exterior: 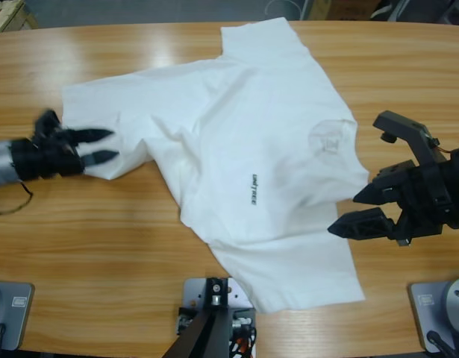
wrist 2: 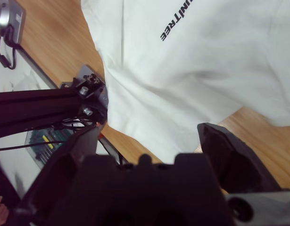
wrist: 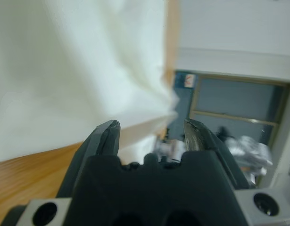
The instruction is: Fold clothes
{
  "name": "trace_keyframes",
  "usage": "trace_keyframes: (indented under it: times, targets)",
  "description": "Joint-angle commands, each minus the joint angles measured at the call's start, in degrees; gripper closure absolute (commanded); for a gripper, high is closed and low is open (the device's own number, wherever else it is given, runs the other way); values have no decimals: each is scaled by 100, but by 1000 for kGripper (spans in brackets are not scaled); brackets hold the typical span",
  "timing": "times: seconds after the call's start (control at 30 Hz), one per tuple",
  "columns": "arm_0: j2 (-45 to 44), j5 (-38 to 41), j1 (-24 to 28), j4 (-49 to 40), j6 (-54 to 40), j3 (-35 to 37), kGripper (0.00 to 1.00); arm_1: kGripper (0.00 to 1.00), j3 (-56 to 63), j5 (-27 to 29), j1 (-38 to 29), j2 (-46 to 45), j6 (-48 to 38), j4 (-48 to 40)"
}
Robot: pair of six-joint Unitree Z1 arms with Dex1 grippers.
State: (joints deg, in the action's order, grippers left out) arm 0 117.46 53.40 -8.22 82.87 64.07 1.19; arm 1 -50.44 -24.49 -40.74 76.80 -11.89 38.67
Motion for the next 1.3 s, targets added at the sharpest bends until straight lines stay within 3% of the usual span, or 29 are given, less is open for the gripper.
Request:
trace_keyframes:
  times: [0.03, 0.4, 0.57, 0.97, 1.0, 1.03, 1.1, 1.13, 1.3]
  targets:
    - [742, -200, -5, 41, -474, -175, 469, 147, 174, -108, -49, -60, -7, -44]
    - [774, -249, 198, 299, -372, 437, 465, 147, 158, -163, -49, 3, -7, -35]
    - [1009, -228, 57, 299, -175, 815, 464, 147, 154, -187, -49, 19, -7, -26]
    - [1218, -268, -233, 417, -228, 644, 470, 147, 137, -187, -49, 80, 20, -28]
    - [1208, -268, -238, 461, -228, 611, 486, 147, 131, -187, -49, 87, 25, -26]
    - [1190, -268, -240, 500, -228, 574, 590, 147, 131, -187, -49, 89, 29, -26]
    - [1174, -268, -242, 533, -228, 528, 894, 147, 131, -187, -49, 89, 37, -31]
    - [1174, -272, -242, 537, -228, 523, 997, 150, 131, -187, -49, 89, 37, -30]
    - [1174, -330, -251, 538, -228, 520, 1000, 169, 140, -193, -49, 64, 37, -26]
